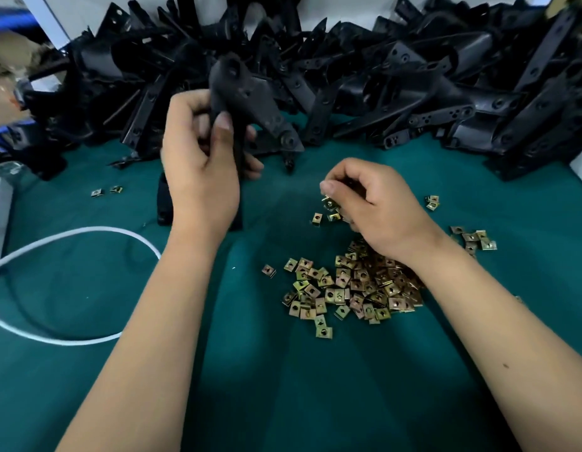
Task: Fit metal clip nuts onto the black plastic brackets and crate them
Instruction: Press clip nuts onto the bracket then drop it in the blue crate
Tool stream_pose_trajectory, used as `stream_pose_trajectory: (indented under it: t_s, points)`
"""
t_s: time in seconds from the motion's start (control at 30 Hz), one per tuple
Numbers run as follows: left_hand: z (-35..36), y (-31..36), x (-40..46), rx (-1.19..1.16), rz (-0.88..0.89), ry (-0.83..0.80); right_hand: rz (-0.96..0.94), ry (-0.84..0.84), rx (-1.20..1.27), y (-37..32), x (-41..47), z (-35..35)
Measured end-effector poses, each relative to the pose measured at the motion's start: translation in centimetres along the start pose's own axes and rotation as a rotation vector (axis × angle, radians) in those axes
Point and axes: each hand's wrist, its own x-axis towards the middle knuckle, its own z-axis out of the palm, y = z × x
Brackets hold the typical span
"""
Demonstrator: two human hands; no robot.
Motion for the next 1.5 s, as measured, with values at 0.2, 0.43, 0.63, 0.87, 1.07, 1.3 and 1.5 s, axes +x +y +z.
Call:
stream_pose_trajectory:
  t_s: [0.2,0.43,0.63,0.87,1.07,1.3,1.5]
  points:
    - [1.1,-1.0,-1.6,-0.413,-0.759,-0.369,0.190,0.052,0.399,0.1,0.0,0.5]
    - [1.7,-1.5,-2.4,-0.229,-0.594,-0.525,0.153,0.071,0.410,0.6,-0.1,1.0]
    - [1.9,-1.4,-2.5,-0.191,-0.542,-0.578,0.137,0.039,0.290,1.0,-0.2,0.9]
    - [1.7,-1.8,-2.3,-0.058,-0.462,-0.658,0.170,-0.040,0.210,1.3,-0.2,0.8]
    - [1.3,-2.6,-1.8,0.033,-0.498,-0.524,0.210,-0.037,0.276,0.8,-0.1,0.2]
    - [0.6,-2.5,-1.4,-0.038,-0.638,-0.464,-0.012,-0.066,-0.553,0.9,-0.1,0.3]
    - [-0.8,-1.5,-1.1,-0.091,-0.586,-0.677,-0.029,-0.107,-0.559,0.3,-0.1,0.9]
